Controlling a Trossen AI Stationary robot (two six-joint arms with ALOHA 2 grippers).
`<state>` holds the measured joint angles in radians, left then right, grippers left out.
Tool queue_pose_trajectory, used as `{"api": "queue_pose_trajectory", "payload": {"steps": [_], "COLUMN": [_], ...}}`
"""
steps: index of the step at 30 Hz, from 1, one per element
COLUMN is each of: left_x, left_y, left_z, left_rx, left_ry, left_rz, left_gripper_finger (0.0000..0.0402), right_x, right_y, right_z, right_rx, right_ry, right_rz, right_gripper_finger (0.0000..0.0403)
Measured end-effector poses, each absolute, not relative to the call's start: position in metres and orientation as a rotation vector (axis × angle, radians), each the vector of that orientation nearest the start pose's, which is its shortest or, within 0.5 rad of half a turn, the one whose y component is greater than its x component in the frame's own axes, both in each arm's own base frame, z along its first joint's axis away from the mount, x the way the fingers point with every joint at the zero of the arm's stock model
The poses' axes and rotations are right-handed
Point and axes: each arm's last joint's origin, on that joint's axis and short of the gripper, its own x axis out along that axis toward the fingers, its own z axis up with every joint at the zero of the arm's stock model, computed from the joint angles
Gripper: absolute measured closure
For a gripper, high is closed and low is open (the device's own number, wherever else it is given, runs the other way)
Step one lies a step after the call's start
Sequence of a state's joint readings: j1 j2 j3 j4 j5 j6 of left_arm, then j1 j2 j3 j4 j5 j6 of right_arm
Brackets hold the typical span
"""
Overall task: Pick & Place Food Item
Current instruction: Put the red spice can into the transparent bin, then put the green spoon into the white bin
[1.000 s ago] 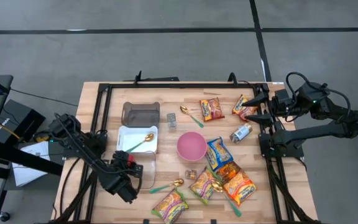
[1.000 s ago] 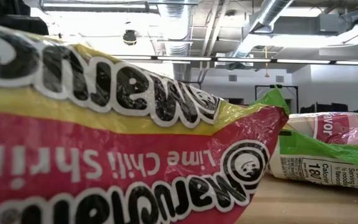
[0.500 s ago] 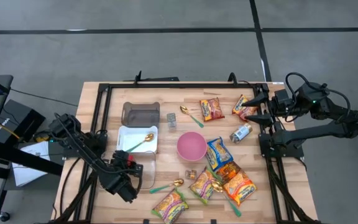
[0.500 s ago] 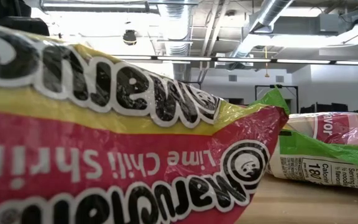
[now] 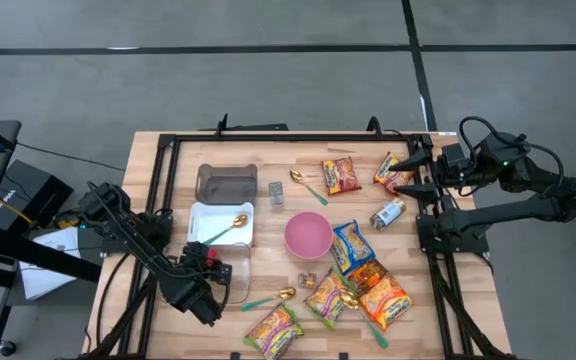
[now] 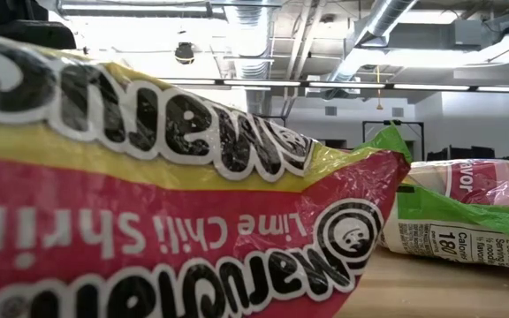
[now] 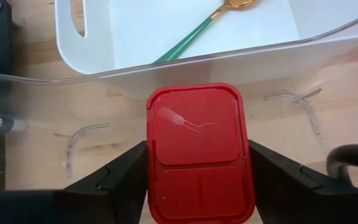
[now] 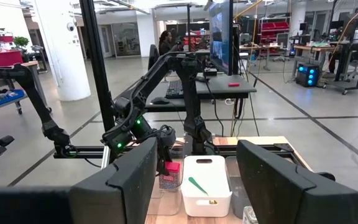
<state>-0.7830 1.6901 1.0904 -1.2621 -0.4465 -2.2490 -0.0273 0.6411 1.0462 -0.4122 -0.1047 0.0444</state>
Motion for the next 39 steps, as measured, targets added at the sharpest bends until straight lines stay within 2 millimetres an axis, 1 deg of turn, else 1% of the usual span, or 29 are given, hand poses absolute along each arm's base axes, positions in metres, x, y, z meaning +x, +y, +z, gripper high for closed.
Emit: {"api": "queue_pose_trajectory", "payload": {"steps": [15, 27, 30, 39], "left_x": [0.193, 0.191, 0.19, 0.181], "left_y": [-0.173, -0.173, -0.172, -0.167], "left_z": [0.188, 0.188, 0.193, 0.22], "left_rx": [-0.706, -0.683, -0.69, -0.73], "left_ry": [0.838, 0.848, 0.847, 0.693], "left_rz": [1.231, 1.224, 1.205, 1.078], "left_gripper_finger": [0.0132, 0.0132, 0.0131, 0.013], "right_x": [0.107, 0.107, 0.107, 0.107], "right_y": [0.0, 0.0, 0.0, 0.0], "right_z": [0.412, 0.412, 0.412, 0.411], "right_rx": [0.045, 0.045, 0.045, 0.046], "right_ry": [0.017, 0.017, 0.016, 0.02], "right_rz": [0.077, 0.077, 0.077, 0.077], "right_gripper_finger": [0.0188, 0.0188, 0.0188, 0.0188]}}
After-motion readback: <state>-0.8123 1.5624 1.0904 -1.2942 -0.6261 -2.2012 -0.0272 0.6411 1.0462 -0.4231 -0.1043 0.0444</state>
